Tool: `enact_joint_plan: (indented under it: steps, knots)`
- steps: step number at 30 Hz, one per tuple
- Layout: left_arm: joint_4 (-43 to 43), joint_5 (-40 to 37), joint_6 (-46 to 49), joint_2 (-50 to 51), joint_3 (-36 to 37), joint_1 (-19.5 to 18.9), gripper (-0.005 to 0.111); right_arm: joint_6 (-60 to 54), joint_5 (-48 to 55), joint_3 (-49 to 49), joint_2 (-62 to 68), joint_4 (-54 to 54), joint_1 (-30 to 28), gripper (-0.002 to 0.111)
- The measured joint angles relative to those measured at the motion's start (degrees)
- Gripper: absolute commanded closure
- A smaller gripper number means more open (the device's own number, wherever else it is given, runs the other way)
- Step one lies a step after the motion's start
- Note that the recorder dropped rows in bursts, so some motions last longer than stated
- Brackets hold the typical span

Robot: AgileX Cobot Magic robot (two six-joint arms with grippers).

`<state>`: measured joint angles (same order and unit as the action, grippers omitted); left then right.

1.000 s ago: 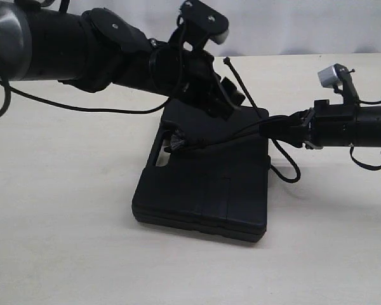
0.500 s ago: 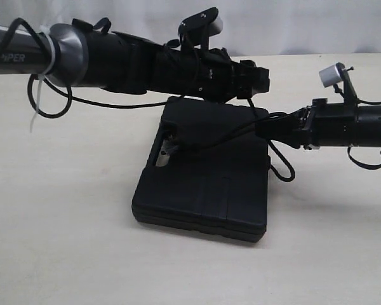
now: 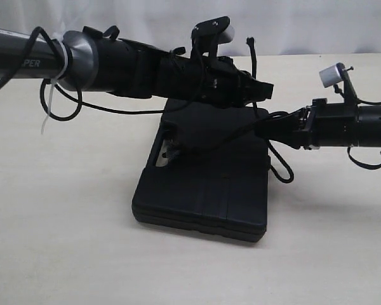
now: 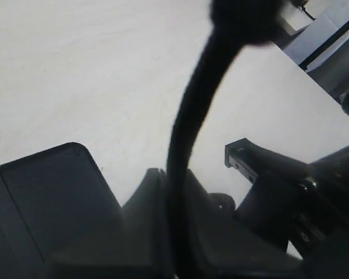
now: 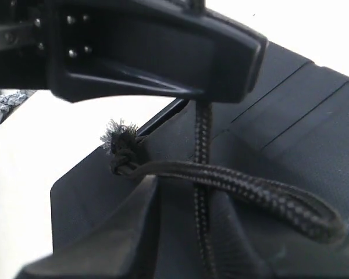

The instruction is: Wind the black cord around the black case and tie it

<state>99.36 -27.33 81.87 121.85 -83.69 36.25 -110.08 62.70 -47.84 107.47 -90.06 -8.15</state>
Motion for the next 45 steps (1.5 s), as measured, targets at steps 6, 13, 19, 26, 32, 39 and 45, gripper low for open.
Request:
enact_joint_plan:
  steps: [6, 13, 19, 26, 32, 39, 45]
  knots:
    - [0.00, -1.58, 4.73, -0.12, -1.41, 0.00, 0.107, -1.76, -1.09, 0.00, 0.00, 0.58, 0.00, 0.072]
    - [0.00, -3.03, 8.70, -2.23, -5.36, 0.00, 0.107, -0.88, -12.90, 1.23, 0.04, 0.95, -0.10, 0.058]
    - [0.00, -5.02, 12.36, -2.59, -7.10, 0.00, 0.107, -1.44, -7.20, 1.23, 0.04, 2.71, -0.10, 0.058]
    - [0.00, -5.02, 15.40, -3.29, -8.62, 0.00, 0.107, -1.12, -16.66, 1.23, 0.04, 3.92, -0.10, 0.058]
    - [-0.25, -4.93, 16.38, -4.51, -8.61, 0.00, 0.107, 0.16, -18.46, 1.23, 0.13, 4.02, -0.23, 0.058]
    - [-0.85, -5.22, 17.27, -4.72, -8.61, 0.00, 0.107, 1.62, -15.37, 1.28, -2.34, 6.53, -0.23, 0.058]
    - [-2.86, -8.79, 19.75, -5.03, -8.61, 0.00, 0.107, 10.68, -23.93, 1.28, -6.89, 10.60, -0.23, 0.058]
